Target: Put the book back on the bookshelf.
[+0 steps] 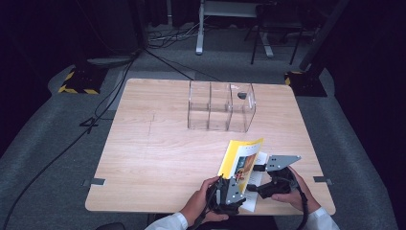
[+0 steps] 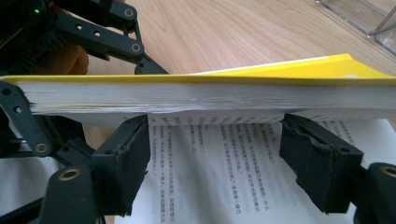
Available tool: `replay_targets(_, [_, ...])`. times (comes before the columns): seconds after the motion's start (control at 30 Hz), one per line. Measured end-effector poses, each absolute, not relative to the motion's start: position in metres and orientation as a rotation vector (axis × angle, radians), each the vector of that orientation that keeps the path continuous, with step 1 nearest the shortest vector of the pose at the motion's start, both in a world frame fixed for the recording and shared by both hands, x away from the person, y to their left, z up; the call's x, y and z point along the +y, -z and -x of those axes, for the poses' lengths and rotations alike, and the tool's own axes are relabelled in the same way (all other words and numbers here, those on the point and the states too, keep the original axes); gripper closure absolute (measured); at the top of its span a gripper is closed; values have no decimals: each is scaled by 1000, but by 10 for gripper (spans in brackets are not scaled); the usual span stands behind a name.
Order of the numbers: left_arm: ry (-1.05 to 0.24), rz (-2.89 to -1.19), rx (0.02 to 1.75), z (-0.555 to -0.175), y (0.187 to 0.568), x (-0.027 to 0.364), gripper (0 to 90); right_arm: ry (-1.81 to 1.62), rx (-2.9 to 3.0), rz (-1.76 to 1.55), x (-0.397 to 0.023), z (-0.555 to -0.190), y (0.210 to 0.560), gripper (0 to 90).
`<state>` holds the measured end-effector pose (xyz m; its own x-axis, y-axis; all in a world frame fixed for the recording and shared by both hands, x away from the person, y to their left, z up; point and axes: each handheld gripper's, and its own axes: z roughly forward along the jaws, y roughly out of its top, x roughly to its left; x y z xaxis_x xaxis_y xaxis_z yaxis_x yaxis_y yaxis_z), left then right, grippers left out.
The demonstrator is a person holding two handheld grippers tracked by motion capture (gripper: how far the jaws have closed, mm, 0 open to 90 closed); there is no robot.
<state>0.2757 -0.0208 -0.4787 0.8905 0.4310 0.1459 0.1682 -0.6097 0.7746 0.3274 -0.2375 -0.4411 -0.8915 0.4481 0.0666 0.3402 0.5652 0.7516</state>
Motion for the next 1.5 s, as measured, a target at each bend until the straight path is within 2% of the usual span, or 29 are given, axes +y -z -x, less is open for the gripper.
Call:
replay_targets(0.27, [-477,-2184,387,-278,468,-3,718,-1283,2647,-713,-243,-330,443,253])
replay_targets(0.43, [-487,-2197,398,-288,467,16,820,-1313,2667,-657,-252,-326,443,255])
replay_targets(0.57, [-478,-2215,370,-295,468,34,820,-1379,2600,-568,-261,-317,433,339])
replay_targets(0.63, [-457,-2228,359,-298,467,41,817,-1428,2561,-521,-262,-313,425,350])
replay_targets(0.83, [-402,-2254,313,-307,467,60,807,-1403,2504,-410,-246,-314,414,318])
replay_targets(0.97, [-379,-2250,309,-311,468,73,789,-1308,2566,-347,-221,-332,427,306])
replay_targets(1.13, [-353,-2257,316,-320,468,97,772,-1202,2591,-341,-214,-345,443,307])
replay_targets(1.23, [-334,-2250,339,-326,469,114,751,-1139,2600,-370,-216,-351,453,338])
replay_targets(1.37, [-327,-2247,364,-333,470,131,731,-1100,2581,-403,-221,-358,462,466])
replay_targets(1.5, [-306,-2242,400,-341,471,144,703,-1165,2519,-324,-226,-358,472,673])
